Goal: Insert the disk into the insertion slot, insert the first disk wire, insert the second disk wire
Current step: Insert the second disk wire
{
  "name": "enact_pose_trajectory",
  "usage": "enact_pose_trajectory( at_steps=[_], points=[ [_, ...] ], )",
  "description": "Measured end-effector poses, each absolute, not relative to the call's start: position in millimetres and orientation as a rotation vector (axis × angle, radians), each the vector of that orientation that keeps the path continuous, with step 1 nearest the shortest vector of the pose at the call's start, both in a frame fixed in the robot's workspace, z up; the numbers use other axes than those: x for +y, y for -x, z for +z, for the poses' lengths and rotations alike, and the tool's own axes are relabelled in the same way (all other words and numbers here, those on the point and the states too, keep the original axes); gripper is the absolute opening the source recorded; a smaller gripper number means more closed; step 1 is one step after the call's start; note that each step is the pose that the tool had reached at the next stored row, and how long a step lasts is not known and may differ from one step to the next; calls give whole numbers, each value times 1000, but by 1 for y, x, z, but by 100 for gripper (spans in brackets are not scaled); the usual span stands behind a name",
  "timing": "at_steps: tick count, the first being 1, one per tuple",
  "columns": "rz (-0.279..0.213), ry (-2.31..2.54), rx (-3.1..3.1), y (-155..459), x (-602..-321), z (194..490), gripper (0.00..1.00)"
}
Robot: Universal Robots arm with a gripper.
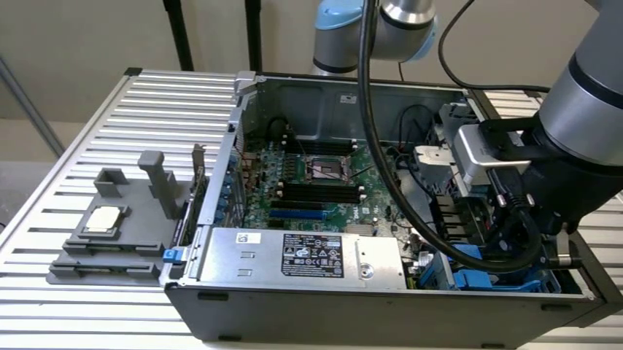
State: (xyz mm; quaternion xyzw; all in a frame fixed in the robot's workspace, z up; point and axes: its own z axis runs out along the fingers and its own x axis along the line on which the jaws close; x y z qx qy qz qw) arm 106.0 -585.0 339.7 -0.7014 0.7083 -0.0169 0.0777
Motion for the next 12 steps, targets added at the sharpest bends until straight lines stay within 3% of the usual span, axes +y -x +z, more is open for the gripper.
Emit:
enact_pose_trajectory(
  at_steps=[12],
  points=[
    [-51, 2101, 2121, -106, -587, 342, 16]
  ],
)
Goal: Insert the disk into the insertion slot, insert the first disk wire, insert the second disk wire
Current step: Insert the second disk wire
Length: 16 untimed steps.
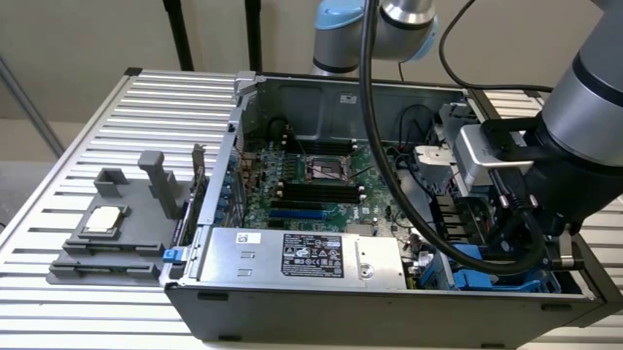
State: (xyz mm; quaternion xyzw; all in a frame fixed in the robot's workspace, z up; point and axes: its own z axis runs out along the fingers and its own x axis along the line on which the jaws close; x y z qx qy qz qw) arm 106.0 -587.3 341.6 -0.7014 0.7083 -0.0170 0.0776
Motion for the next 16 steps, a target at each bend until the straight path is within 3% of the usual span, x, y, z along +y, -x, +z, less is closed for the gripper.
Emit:
enact_pose_trajectory(
  at_steps=[16],
  points=[
    [-50, 2101, 2121, -106, -588, 340, 16]
  ],
)
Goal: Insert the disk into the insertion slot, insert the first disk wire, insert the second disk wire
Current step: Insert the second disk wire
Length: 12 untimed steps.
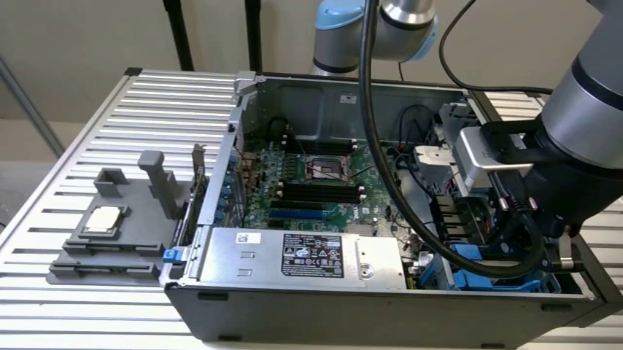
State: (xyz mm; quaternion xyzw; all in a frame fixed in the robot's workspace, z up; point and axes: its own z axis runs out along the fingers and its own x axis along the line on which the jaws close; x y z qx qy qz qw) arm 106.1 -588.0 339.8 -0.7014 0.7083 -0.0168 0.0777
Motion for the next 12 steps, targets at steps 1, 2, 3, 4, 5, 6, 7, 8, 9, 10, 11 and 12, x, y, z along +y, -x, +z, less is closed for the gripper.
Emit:
enact_pose_trajectory(
  at_steps=[1, 2, 3, 4, 5, 6, 7, 8, 9, 10, 11, 12],
  points=[
    [-50, 2101, 2121, -106, -588, 340, 16],
    [-50, 2101, 2121, -106, -588, 340, 16],
    [-50, 2101, 2121, -106, -587, 340, 16],
    [-50, 2101, 2121, -106, -587, 340, 16],
    [-50, 2101, 2121, -106, -587, 340, 16],
    [-50, 2101, 2121, -106, -587, 340, 16],
    [-51, 2101, 2121, -106, -587, 340, 16],
    [-51, 2101, 2121, -106, -587, 340, 16],
    [-51, 2101, 2121, -106, -587, 340, 16],
    [-51, 2101, 2121, -106, -587, 340, 16],
    [-51, 2101, 2122, -106, -587, 340, 16],
    [-50, 2101, 2121, -106, -587, 340, 16]
  ],
)
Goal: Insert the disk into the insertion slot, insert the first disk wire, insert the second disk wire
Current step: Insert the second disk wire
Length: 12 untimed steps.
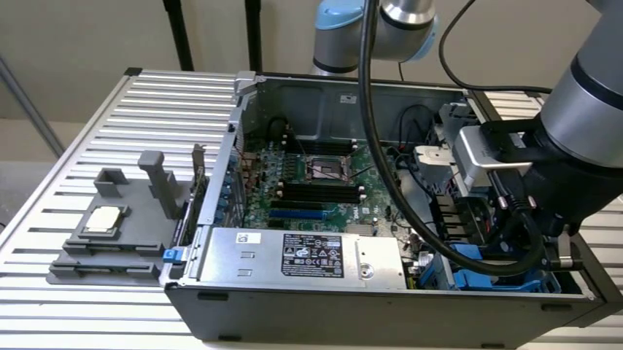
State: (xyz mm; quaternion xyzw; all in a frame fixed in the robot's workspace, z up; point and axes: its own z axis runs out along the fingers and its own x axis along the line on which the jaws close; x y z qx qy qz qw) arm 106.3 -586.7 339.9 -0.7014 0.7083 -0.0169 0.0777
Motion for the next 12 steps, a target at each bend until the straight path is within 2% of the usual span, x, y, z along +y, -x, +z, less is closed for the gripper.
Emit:
enact_pose_trajectory(
  at_steps=[12],
  points=[
    [-51, 2101, 2121, -107, -587, 337, 16]
  ],
)
